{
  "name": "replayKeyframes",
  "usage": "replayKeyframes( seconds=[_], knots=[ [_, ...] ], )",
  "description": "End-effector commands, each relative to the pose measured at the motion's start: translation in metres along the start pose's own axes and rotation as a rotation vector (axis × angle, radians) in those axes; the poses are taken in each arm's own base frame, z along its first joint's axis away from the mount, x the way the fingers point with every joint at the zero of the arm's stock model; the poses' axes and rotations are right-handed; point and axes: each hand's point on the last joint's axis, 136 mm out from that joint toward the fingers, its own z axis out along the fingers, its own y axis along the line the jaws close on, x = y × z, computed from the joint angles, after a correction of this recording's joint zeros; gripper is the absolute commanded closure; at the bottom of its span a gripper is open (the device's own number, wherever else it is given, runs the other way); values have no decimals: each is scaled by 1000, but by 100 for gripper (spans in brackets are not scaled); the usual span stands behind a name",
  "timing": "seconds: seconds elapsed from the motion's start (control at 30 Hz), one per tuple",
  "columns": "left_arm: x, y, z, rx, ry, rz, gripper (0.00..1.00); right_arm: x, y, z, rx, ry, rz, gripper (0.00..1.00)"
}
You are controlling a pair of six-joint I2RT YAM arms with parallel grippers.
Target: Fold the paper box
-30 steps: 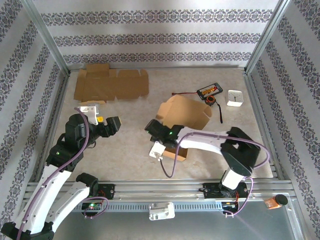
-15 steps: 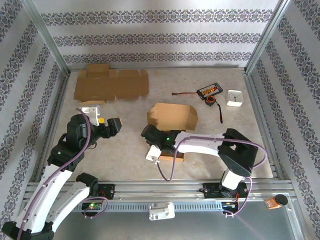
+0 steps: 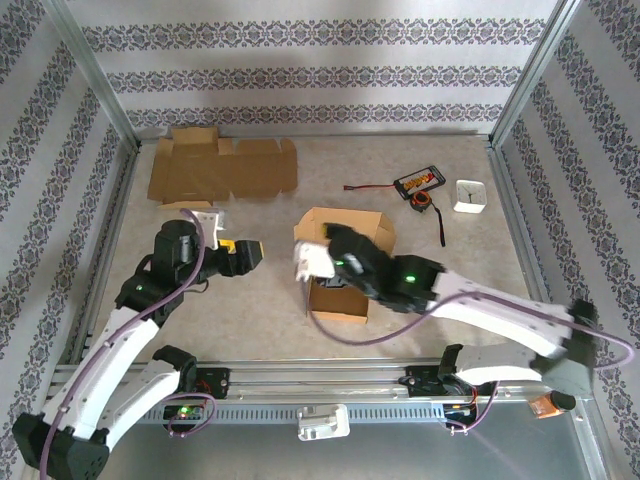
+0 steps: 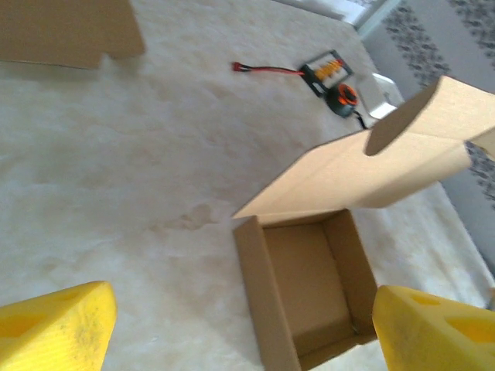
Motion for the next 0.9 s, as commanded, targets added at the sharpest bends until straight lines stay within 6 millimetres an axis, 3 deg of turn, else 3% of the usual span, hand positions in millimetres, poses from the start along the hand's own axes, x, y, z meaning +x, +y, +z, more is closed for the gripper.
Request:
replayKeyframes(
  seconds=[0.0, 0.17, 0.37, 0.53, 0.87],
  knots=[
    [-6, -28, 12, 168, 25, 54, 14, 43, 6, -22, -39, 37, 696, 27],
    [-3, -36, 34, 239, 58, 95, 14, 96, -10, -48, -39, -25, 1084, 14],
    [-1, -47, 63, 300, 118, 218, 13, 141, -25, -30, -91, 20, 1288, 9],
    [3, -59, 84, 386, 138, 376, 10, 145, -40, -8, -97, 0, 1197, 8],
    [-6, -56, 115, 392, 99, 508, 8, 154, -49, 12, -80, 33, 1144, 22]
  ],
)
